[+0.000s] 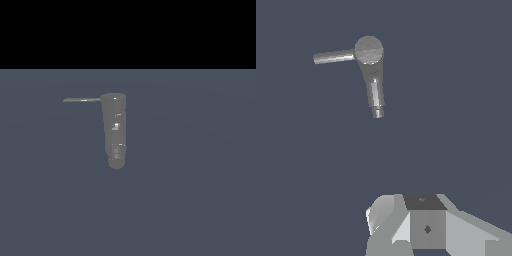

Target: Turn on the faucet by rotating a designated handle.

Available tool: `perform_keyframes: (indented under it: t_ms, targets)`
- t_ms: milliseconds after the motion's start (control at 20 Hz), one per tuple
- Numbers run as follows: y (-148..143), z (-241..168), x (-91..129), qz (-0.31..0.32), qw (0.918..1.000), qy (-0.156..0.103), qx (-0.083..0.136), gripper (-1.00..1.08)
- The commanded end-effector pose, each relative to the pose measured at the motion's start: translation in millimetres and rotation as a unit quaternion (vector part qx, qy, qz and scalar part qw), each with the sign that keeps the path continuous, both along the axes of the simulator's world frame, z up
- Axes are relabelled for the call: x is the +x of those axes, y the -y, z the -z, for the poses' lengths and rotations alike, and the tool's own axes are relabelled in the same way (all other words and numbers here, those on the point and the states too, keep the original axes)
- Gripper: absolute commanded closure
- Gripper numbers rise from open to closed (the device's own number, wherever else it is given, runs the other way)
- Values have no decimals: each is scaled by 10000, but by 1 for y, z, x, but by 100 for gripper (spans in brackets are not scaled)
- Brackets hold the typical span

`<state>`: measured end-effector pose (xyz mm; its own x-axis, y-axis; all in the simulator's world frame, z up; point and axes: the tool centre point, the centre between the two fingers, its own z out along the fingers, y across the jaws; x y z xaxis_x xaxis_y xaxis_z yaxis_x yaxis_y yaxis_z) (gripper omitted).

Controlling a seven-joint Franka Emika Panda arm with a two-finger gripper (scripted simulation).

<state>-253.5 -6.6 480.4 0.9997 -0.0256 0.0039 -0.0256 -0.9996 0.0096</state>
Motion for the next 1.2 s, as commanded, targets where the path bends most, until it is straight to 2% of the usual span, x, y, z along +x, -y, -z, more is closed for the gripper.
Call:
perform_keyframes:
  t_ms: [0, 550, 850, 1150]
  targets:
    - [0, 0, 0, 0, 10000, 0, 0, 108]
    - [-15, 12, 4, 302, 9995, -1, 3, 108]
    - [-34, 29, 11, 724, 9974, -2, 7, 108]
    - [-61, 51, 24, 1299, 9915, -3, 15, 108]
